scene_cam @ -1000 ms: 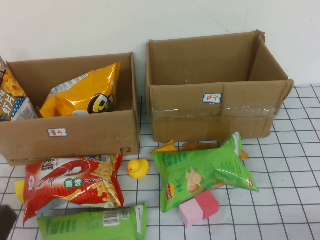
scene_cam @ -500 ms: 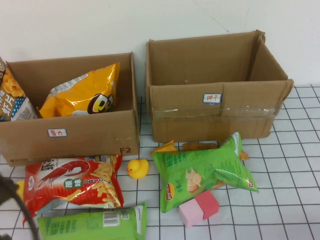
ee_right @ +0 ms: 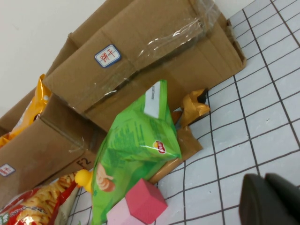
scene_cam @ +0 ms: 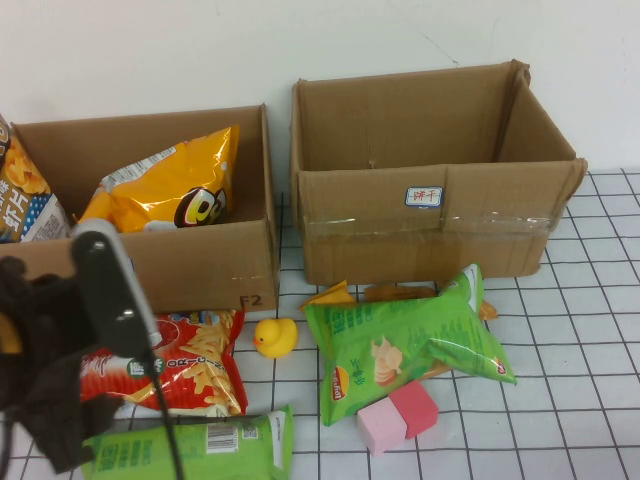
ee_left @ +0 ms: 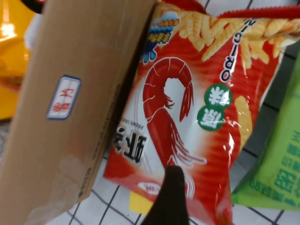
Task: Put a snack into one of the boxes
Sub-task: Pick up the potato chip
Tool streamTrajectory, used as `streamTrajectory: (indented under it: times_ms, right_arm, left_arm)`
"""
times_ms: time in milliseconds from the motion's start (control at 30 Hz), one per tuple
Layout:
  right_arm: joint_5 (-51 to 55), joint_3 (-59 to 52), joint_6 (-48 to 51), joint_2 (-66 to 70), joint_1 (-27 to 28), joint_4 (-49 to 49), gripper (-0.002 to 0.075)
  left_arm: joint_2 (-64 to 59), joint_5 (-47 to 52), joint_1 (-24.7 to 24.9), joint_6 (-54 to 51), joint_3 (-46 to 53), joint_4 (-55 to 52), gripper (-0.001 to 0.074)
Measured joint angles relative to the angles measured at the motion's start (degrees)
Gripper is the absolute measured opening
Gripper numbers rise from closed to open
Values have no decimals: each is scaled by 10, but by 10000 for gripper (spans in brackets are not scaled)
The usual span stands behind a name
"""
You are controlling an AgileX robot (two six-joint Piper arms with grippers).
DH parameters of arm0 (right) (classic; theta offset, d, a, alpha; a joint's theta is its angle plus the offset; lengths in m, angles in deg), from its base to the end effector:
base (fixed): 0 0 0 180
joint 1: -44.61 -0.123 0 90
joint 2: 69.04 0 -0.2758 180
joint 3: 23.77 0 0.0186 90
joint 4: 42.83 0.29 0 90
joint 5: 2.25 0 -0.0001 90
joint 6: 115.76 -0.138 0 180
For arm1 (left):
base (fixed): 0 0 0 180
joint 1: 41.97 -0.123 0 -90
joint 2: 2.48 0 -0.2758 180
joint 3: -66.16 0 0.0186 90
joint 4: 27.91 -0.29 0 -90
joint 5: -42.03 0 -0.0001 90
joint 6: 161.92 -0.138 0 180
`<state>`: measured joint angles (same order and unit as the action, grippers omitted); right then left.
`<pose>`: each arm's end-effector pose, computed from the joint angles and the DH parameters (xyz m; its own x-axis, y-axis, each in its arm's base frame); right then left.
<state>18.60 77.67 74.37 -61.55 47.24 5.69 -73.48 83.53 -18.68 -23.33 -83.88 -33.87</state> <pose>0.1470 0.0302 0.1738 -0.2719 0.5858 -0.7635 -0.0701 0.7792 0.6228 0.2633 -0.1030 0.2379 -0.2505 0.8876 -0.3866 0.7695 0.4249 0.4769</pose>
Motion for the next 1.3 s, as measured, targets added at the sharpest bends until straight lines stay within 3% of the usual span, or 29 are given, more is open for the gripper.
streamTrajectory:
  times_ms: [433, 1033, 1167, 1300]
  right_arm:
    - [0, 0, 17, 0, 0, 0, -1]
    - [0, 0, 26, 0, 0, 0, -1]
    - [0, 0, 27, 0, 0, 1, -1]
    - [0, 0, 28, 0, 0, 2, -1]
  left_arm:
    - [-139, -59, 0, 9, 0, -22, 595]
    - [-242, -88, 0, 69, -1, -142, 581]
    - [-253, -91, 0, 84, -2, -150, 463]
    - [-253, -96, 0, 91, -6, -155, 228]
